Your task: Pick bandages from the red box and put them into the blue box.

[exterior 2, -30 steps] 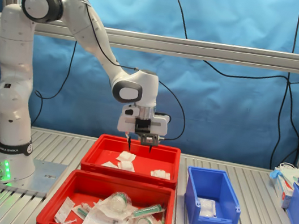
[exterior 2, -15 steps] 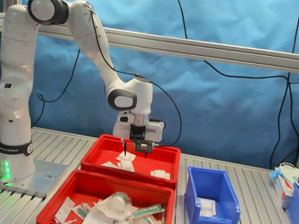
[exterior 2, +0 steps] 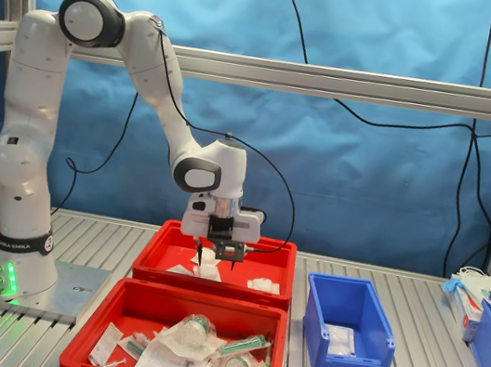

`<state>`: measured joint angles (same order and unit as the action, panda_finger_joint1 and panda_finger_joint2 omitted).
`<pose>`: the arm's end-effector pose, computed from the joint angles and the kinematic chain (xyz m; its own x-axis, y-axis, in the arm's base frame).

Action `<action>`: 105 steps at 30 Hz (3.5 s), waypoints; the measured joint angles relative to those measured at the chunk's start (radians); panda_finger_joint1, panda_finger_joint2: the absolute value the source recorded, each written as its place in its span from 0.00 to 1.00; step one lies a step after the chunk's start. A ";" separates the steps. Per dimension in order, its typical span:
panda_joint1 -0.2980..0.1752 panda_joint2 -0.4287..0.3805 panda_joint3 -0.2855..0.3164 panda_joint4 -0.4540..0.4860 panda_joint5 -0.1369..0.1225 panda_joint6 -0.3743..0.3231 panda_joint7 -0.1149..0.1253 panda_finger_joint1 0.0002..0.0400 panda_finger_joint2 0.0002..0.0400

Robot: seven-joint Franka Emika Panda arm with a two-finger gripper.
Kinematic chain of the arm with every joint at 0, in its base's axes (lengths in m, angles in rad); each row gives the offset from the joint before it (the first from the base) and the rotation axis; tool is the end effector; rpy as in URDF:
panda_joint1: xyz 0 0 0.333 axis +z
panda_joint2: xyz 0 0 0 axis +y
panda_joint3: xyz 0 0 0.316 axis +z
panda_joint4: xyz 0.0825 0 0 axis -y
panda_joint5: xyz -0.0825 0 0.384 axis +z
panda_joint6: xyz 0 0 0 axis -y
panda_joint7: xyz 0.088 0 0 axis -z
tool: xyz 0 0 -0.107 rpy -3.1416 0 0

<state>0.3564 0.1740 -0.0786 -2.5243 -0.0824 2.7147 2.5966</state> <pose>0.4466 0.1293 0.2131 -0.6227 -0.7823 0.0129 -0.7818 0.6215 -0.0494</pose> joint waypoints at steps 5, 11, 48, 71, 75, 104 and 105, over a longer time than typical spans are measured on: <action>0.000 0.014 0.005 -0.002 0.000 0.018 0.007 1.00 1.00; 0.000 0.021 0.018 -0.005 0.000 0.030 0.022 1.00 1.00; 0.010 0.121 0.088 -0.016 0.000 0.114 0.068 1.00 1.00; 0.026 0.156 0.097 -0.016 0.000 0.154 0.070 1.00 1.00; 0.026 0.161 0.098 -0.016 0.000 0.156 0.070 1.00 1.00; 0.026 0.161 0.098 -0.016 0.000 0.159 0.070 1.00 1.00; 0.026 0.161 0.098 -0.016 0.000 0.159 0.070 1.00 1.00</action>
<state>0.3824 0.3354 0.0196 -2.5406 -0.0824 2.8733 2.6663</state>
